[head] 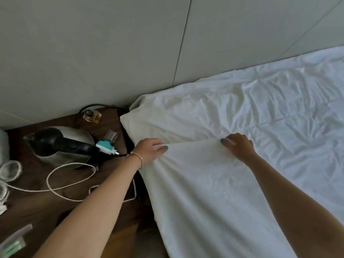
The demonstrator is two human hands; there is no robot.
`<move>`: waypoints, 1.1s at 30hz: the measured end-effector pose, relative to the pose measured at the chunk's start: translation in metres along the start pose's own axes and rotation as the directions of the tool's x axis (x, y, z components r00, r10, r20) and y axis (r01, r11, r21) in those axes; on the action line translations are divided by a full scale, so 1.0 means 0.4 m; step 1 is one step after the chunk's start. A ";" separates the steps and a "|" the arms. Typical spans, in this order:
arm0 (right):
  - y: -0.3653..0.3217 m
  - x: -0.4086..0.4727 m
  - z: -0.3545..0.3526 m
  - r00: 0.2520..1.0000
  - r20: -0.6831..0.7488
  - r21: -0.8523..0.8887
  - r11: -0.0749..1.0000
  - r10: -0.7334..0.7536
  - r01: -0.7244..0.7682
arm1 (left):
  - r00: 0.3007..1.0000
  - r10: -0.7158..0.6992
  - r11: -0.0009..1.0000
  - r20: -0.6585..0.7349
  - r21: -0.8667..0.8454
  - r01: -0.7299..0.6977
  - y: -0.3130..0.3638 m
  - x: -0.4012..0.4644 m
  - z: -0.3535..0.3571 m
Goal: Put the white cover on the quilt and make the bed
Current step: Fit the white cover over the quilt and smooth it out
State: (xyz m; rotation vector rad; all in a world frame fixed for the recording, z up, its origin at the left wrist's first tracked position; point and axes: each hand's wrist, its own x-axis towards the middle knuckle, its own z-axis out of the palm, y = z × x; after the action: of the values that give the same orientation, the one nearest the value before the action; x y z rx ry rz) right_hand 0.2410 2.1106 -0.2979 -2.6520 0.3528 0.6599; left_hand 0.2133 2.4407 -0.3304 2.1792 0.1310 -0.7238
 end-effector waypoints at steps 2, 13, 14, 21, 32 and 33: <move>-0.008 0.013 0.008 0.990 0.050 0.082 0.988 0.130 -0.134 | 0.997 -0.015 1.000 -0.069 -0.011 0.014 -0.026 0.028 0.009; -0.326 0.414 -0.114 0.974 -0.218 0.188 0.977 -0.062 0.104 | 0.961 -0.120 0.989 -0.251 0.051 0.137 -0.061 0.280 -0.171; -0.314 0.430 -0.099 0.980 -0.186 0.108 0.990 -0.070 0.091 | 0.957 -0.163 0.983 -0.241 0.045 0.179 -0.090 0.281 -0.155; -0.148 0.413 -0.053 0.988 -0.070 -0.018 0.990 0.136 -0.138 | 0.933 -0.162 0.983 -0.323 0.032 0.182 -0.176 0.321 -0.204; -0.226 0.593 -0.027 0.988 -0.147 -0.301 0.949 0.048 -0.091 | 0.774 -0.307 0.855 -0.554 0.197 0.480 -0.145 0.416 -0.149; -0.231 0.589 -0.009 0.984 -0.173 -0.379 0.919 0.049 -0.112 | 0.713 -0.261 0.873 -0.650 0.156 0.462 -0.111 0.412 -0.139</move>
State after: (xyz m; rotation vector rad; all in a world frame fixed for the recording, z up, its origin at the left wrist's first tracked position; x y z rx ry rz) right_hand 0.4750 2.1568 -0.3830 -3.0960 0.4152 0.5929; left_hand 0.3607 2.4871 -0.4217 2.6643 0.8717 -0.2056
